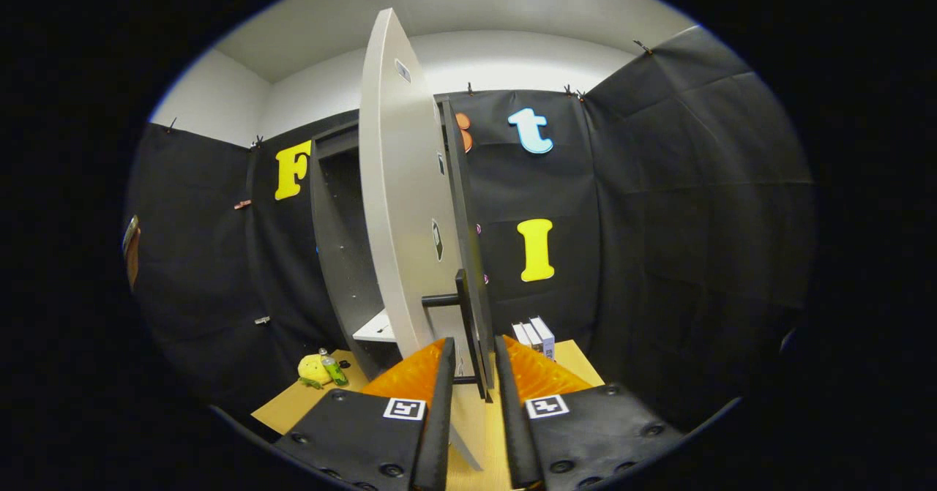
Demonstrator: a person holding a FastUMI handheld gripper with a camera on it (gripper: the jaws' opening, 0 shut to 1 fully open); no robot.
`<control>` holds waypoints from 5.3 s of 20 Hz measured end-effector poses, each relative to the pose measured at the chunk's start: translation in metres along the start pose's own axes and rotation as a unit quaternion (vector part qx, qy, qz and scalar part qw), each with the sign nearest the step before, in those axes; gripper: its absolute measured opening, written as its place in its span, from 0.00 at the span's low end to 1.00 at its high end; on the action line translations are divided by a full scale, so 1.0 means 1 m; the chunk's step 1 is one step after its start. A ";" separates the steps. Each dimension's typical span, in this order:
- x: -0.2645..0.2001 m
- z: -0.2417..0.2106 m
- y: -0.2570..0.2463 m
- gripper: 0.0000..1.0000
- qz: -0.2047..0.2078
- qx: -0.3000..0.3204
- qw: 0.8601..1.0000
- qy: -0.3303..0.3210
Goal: Open the shoe cabinet door, grab the shoes and put them into the shoe cabinet, then close the shoe cabinet door.
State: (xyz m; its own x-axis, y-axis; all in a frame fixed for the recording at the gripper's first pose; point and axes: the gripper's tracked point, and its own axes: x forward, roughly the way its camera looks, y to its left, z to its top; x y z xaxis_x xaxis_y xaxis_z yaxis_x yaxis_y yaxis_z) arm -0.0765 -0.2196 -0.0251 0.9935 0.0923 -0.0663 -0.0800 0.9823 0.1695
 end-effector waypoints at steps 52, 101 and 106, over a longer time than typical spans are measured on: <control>0.124 -0.560 0.124 0.45 -0.080 -0.021 0.940 0.332; 0.469 -0.188 0.190 0.05 -0.028 -0.109 0.977 0.180; 0.519 -0.202 0.188 0.05 -0.042 -0.124 0.974 0.187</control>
State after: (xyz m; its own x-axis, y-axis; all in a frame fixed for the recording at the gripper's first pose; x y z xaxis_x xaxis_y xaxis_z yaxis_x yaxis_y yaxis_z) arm 0.4082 0.0463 -0.2258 0.9020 0.0177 -0.4314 -0.0632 0.9938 -0.0913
